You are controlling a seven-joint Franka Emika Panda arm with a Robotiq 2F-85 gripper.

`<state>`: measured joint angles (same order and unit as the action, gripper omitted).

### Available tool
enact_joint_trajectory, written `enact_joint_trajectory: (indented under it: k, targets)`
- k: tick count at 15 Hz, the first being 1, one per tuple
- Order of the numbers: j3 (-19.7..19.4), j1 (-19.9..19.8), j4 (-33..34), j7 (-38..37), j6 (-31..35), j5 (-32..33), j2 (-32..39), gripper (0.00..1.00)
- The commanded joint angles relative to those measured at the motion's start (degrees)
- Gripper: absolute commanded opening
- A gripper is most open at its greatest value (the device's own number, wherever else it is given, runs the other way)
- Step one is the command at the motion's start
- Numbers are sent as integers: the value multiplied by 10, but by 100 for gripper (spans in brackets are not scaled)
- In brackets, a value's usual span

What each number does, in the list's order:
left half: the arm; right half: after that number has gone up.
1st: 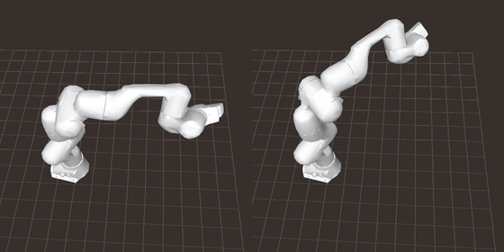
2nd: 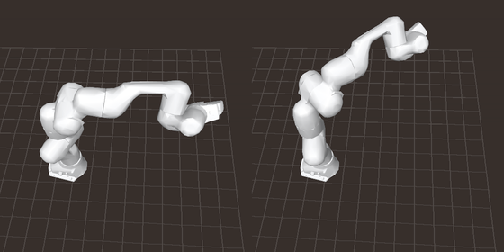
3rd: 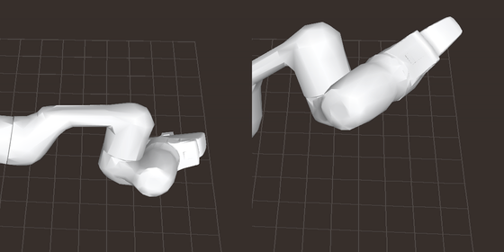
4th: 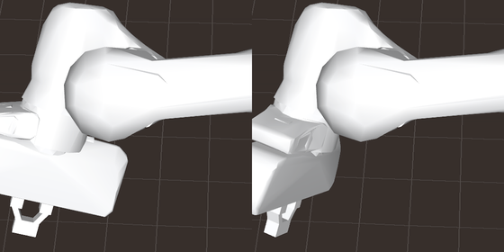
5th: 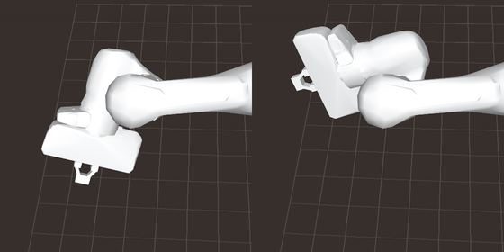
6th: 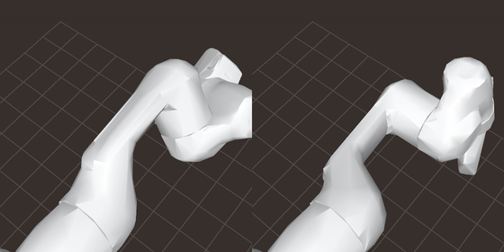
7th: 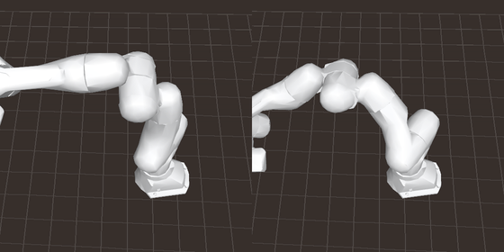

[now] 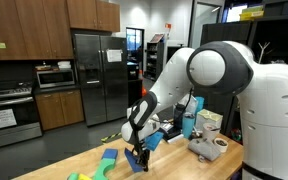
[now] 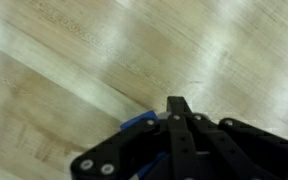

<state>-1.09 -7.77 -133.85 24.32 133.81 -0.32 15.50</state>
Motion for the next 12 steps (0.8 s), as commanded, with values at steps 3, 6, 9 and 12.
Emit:
enact_joint_trajectory:
  k: [3,6,9,12]
  targets:
    - [-6,-21,-11,18,18,-15,3,0]
    - [-10,-33,-12,22,23,-19,9,0]
    - [-10,-44,-10,29,27,-29,15,0]
    - [-11,-53,-11,37,31,-42,17,0]
